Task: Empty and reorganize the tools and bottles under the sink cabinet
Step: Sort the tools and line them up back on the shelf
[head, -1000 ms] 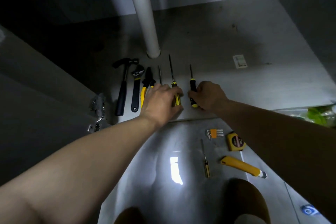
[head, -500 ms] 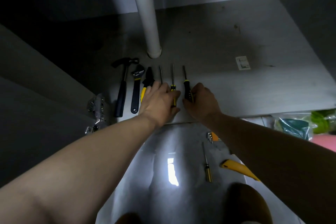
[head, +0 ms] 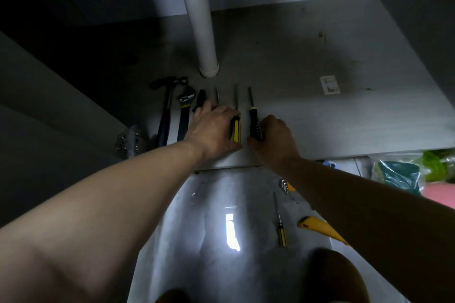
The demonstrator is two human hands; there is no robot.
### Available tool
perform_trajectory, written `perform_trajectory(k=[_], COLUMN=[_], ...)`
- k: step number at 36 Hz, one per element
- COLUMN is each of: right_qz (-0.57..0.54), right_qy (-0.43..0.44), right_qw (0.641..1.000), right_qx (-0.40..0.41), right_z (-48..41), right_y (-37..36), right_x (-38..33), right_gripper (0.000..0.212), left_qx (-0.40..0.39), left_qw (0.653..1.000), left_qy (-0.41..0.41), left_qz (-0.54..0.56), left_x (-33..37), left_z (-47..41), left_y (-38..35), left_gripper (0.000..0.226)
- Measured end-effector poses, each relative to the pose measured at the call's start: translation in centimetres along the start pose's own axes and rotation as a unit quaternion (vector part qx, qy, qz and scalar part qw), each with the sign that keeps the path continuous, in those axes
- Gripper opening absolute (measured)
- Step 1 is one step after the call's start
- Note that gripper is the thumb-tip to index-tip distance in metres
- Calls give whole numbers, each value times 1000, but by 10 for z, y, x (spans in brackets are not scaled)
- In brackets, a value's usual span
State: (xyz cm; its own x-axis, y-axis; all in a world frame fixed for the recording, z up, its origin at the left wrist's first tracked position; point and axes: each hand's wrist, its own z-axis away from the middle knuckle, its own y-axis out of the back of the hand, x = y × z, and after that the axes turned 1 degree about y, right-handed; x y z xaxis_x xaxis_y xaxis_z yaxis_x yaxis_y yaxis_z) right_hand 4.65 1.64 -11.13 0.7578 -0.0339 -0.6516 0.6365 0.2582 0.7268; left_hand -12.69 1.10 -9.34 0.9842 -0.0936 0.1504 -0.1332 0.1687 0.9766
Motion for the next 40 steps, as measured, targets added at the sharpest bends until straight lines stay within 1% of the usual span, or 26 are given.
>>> perform_trajectory(k=[13, 27, 36, 40], right_qz=[-7, 3, -18, -23], right_qy=[8, 21, 26, 43], right_qw=[1000, 1000, 1000, 999], right_qx=[-4, 4, 3, -4], right_z=[0, 1, 0, 1], right_y=[-12, -11, -11, -10], right_x=[-6, -6, 1, 7], right_gripper=[34, 34, 40, 46], left_qx=[17, 16, 51, 72], left_qw=[999, 998, 995, 994], left_qy=[24, 39, 50, 55], left_qz=[37, 48, 69, 61], left_x=[-6, -3, 2, 6], left_z=[3, 8, 22, 29], left_y=[0, -3, -13, -12], left_gripper=[84, 90, 97, 96])
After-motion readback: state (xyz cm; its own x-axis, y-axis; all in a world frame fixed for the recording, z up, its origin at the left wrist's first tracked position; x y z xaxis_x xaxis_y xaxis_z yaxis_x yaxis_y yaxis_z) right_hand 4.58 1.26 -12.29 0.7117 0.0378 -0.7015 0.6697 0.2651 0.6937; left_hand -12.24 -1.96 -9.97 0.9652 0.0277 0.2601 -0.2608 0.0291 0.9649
